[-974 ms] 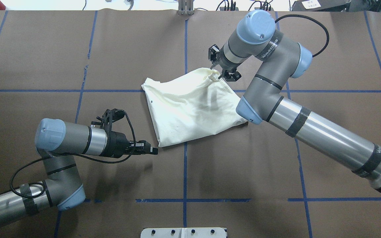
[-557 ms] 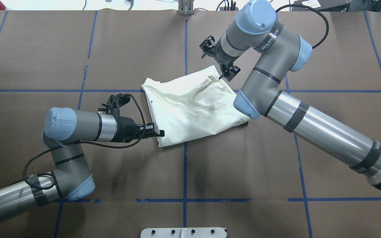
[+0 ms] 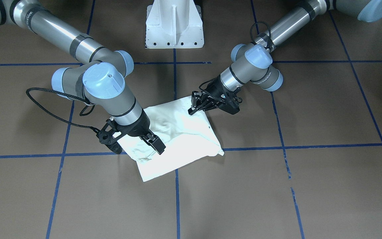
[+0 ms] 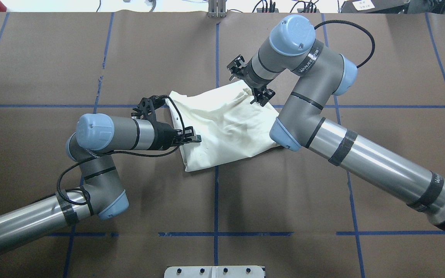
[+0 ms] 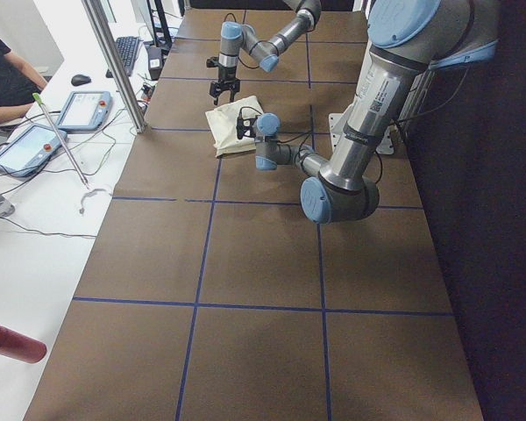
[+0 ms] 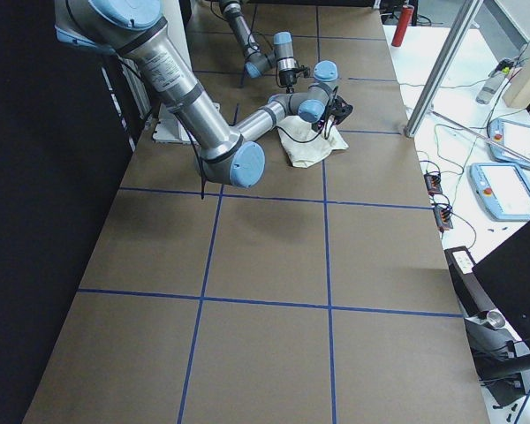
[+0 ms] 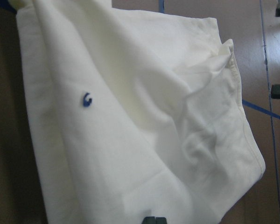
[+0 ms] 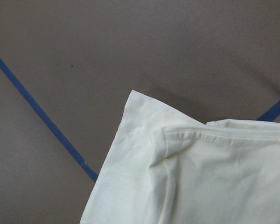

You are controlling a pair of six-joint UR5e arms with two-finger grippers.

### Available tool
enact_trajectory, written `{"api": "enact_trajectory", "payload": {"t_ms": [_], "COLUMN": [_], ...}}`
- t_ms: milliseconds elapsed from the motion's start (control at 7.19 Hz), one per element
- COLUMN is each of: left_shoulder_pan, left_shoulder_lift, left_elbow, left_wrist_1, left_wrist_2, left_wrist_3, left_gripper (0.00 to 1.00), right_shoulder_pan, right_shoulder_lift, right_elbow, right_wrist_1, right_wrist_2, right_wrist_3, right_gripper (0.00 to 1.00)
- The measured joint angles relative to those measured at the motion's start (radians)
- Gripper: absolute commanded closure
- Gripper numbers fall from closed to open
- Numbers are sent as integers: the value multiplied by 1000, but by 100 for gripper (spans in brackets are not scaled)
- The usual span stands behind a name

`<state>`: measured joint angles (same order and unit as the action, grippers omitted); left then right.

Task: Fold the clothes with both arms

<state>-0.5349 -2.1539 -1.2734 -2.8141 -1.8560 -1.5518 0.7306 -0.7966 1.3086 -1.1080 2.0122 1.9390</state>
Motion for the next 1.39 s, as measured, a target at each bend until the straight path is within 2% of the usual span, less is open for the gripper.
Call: {"api": "enact_trajectory", "payload": {"t_ms": [557,974,1113,1253,1392], "left_shoulder_pan": [-86,-146,-184,-227,-265], "left_shoulder_lift": [-134,-243,-258,-266,-265], "left_elbow": [119,308,334,335,300], "left_wrist_1": [154,169,169,172,194], "left_wrist_2": [13,65,54,12,-46], "left_wrist_3": [161,255,281,294,299], "left_gripper": [100,100,100,100,100], "right_shoulder_pan": [2,2,2,-8,-41], "right_shoulder_lift": [-79,-98,-98,-97,-97], "right_elbow": [83,97,100,109,123], "right_wrist_1": [0,1,1,1,0], "right_wrist_2": [6,1,1,-1,-18], "right_wrist_3": [-1,-2,-2,-2,-2], "right_gripper": [0,0,0,22,95]}}
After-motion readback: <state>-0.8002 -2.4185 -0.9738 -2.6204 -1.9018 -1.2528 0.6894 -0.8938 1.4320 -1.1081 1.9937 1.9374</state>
